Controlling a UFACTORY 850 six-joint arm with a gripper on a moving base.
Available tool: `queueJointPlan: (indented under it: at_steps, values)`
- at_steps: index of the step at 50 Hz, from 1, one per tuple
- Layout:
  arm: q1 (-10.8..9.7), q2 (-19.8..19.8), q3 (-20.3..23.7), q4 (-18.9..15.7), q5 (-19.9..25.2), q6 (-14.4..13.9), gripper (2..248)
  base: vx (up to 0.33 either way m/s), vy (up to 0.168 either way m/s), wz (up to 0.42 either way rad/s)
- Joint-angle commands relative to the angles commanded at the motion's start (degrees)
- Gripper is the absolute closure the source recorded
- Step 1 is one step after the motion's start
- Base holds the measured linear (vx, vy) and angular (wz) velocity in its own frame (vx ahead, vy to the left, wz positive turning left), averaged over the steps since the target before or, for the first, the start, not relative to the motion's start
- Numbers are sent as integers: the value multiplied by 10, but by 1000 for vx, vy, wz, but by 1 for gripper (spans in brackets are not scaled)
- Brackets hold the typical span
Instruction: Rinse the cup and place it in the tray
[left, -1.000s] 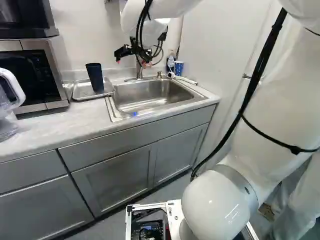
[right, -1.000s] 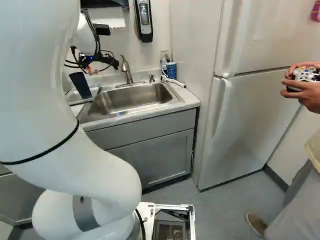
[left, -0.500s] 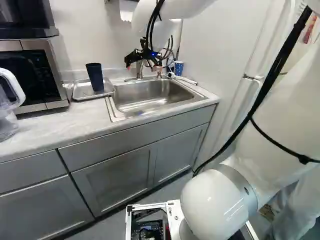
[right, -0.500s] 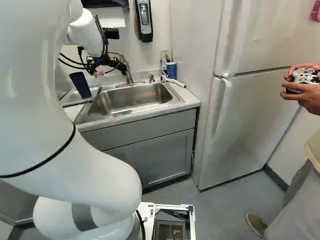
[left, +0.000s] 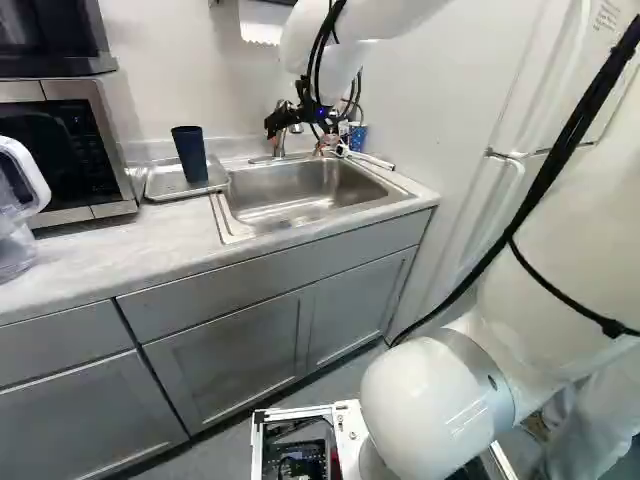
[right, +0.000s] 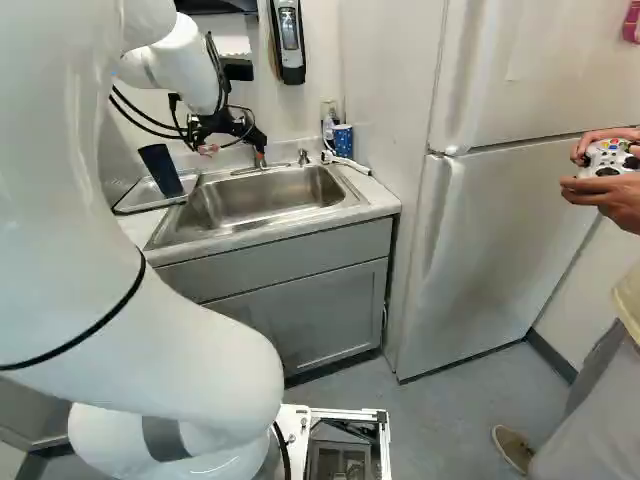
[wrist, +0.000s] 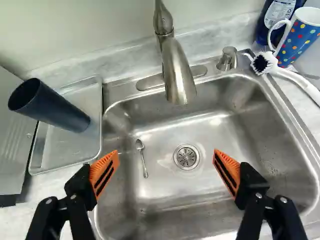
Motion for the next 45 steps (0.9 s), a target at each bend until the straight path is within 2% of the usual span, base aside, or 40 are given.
queueJointPlan:
  at_steps: [45]
  values:
    - [0, 0, 0, 0, 0, 0, 3, 0, 0, 0]
